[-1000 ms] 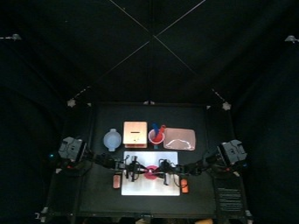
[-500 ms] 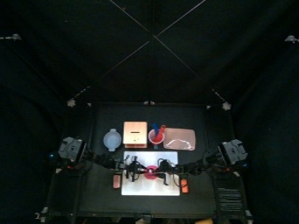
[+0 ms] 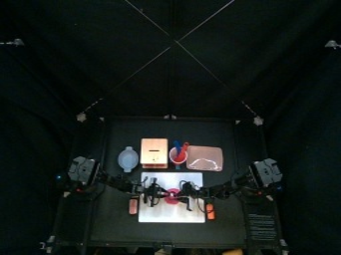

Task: Get the cutter from the drawer then cut the dough then place the extra dough in the bowl
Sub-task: Cut the dough

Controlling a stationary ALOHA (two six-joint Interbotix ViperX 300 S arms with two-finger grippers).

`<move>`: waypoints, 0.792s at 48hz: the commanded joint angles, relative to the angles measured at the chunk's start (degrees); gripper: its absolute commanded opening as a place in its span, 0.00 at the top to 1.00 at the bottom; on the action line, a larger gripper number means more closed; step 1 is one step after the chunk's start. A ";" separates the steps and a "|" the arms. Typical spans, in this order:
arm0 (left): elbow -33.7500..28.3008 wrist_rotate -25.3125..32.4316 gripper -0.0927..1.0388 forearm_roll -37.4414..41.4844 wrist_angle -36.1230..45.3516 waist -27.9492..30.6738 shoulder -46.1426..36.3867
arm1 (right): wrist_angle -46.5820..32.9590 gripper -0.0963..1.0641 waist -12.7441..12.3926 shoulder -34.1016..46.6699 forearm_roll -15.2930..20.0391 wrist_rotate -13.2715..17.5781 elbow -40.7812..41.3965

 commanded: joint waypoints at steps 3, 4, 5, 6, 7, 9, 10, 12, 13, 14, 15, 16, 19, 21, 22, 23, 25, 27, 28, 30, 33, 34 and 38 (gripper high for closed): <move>0.00 -0.09 0.49 -0.26 0.62 -2.29 0.35 | 1.49 0.48 0.00 0.53 0.18 0.53 0.09; 0.00 -0.09 0.49 -0.35 0.70 -2.37 0.35 | 1.67 0.48 0.00 0.62 0.26 0.53 0.09; 0.00 -0.09 0.49 -0.44 0.88 -2.46 0.35 | 1.85 0.48 0.00 0.70 0.18 0.53 0.09; 0.00 -0.09 0.49 -0.53 1.05 -2.55 0.35 | 1.93 0.48 0.00 0.79 0.26 0.53 0.09; 0.00 -0.09 0.49 -0.62 1.32 -2.64 0.35 | 2.02 0.48 0.00 0.79 0.26 0.53 0.09; -0.09 -0.18 0.49 -0.79 1.67 -2.64 0.44 | 2.29 0.48 0.00 0.97 0.18 0.53 0.09; -0.18 -0.09 0.49 -0.88 2.02 -2.64 0.53 | 2.37 0.48 -0.09 1.05 0.26 0.53 0.09; -0.09 -0.09 0.49 -0.97 2.29 -2.72 0.62 | 2.37 0.48 0.00 1.14 0.18 0.44 0.09; -0.09 -0.09 0.49 -0.97 2.37 -2.72 0.62 | 2.37 0.48 0.00 1.23 0.18 0.44 0.09; -0.09 -0.09 0.49 -1.05 2.46 -2.72 0.70 | 2.37 0.48 0.00 1.32 0.26 0.53 0.09; -0.09 -0.09 0.49 -1.05 2.46 -2.72 0.70 | 2.37 0.48 0.00 1.41 0.18 0.44 0.09; -0.09 -0.09 0.49 -1.05 2.55 -2.72 0.70 | 2.37 0.48 0.00 1.49 0.18 0.44 0.09; -0.09 -0.18 0.49 -1.05 2.64 -2.72 0.88 | 2.37 0.48 0.00 1.85 0.18 0.53 0.00; -0.09 -0.09 0.49 -1.05 2.64 -2.72 0.88 | 2.37 0.48 0.00 2.11 0.18 0.44 -0.18; -0.09 -0.09 0.49 -1.05 2.72 -2.72 0.88 | 2.37 0.48 0.00 2.20 0.18 0.44 -0.18; -0.18 -0.09 0.49 -1.05 2.72 -2.72 0.97 | 2.46 0.48 0.00 2.29 0.18 0.44 -0.26; -0.18 -0.09 0.49 -1.05 2.81 -2.72 1.05 | 2.55 0.48 0.00 2.64 0.18 0.44 -0.35; -0.09 -0.09 0.49 -1.05 3.08 -2.72 1.05 | 2.64 0.48 0.00 2.81 0.18 0.44 -0.35; -0.09 -0.09 0.49 -1.05 3.08 -2.72 1.05 | 2.72 0.48 0.00 2.90 0.18 0.44 -0.35; -0.09 -0.09 0.49 -1.05 3.25 -2.72 1.14 | 2.81 0.48 0.00 2.99 0.18 0.44 -0.35; -0.09 -0.09 0.49 -1.05 3.60 -2.72 1.32 | 2.99 0.48 0.00 3.08 0.18 0.44 -0.35; -0.18 -0.09 0.49 -1.05 3.69 -2.72 1.32 | 3.08 0.48 0.00 3.08 0.18 0.53 -0.35; -0.18 -0.09 0.49 -1.05 4.22 -2.72 1.32 | 3.43 0.48 0.00 3.16 0.18 0.53 -0.26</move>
